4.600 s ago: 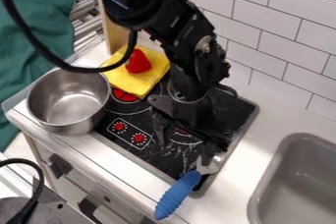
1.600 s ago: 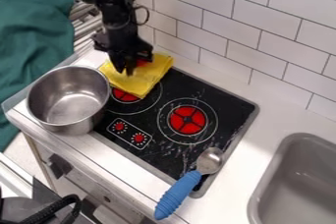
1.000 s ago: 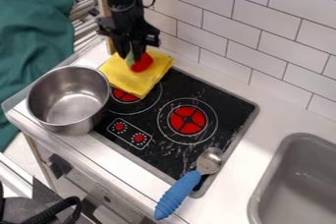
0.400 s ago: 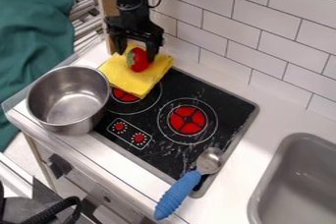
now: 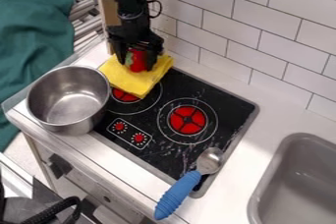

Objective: Put the strawberry in to the silver pot

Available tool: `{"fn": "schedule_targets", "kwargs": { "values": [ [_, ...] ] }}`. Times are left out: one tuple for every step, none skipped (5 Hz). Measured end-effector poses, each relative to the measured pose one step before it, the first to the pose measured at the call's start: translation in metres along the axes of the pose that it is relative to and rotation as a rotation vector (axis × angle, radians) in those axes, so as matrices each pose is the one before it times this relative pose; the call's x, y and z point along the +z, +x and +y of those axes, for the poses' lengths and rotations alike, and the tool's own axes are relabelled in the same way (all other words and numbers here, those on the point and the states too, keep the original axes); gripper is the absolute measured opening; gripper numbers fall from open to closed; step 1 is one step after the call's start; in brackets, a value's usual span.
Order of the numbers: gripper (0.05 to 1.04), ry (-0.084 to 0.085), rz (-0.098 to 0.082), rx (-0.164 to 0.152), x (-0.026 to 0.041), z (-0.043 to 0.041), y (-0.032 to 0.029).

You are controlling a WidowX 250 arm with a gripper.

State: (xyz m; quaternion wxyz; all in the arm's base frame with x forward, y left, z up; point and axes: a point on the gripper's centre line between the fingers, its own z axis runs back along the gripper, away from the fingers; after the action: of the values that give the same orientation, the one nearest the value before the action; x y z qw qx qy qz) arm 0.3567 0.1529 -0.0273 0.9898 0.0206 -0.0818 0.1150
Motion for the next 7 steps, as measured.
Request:
{"fn": "schedule_targets", "kwargs": {
  "values": [
    [0.779,-0.0131,0.0068,-0.0056,-0.00022,-0.00212,-0.00138],
    [0.779,-0.0242,-0.0039,-0.0073,0.01106,-0.00529,-0.00615],
    [0.779,-0.0012,-0.0604,-0.0138,0.03653,-0.00448,-0.00406],
    [0.779,0.0022,-0.0139,0.0054,0.03046,-0.00001,-0.02779],
    [0.779,-0.0013,0.0274,-0.0026,0.01124,0.00533,-0.03824],
    [0.779,0.0191,0.0672,0.0122,-0.01056,0.00919,-0.03721],
    [0.779,0.0166,-0.039,0.0483,-0.00387,0.01905,-0.00308]
  ]
}}
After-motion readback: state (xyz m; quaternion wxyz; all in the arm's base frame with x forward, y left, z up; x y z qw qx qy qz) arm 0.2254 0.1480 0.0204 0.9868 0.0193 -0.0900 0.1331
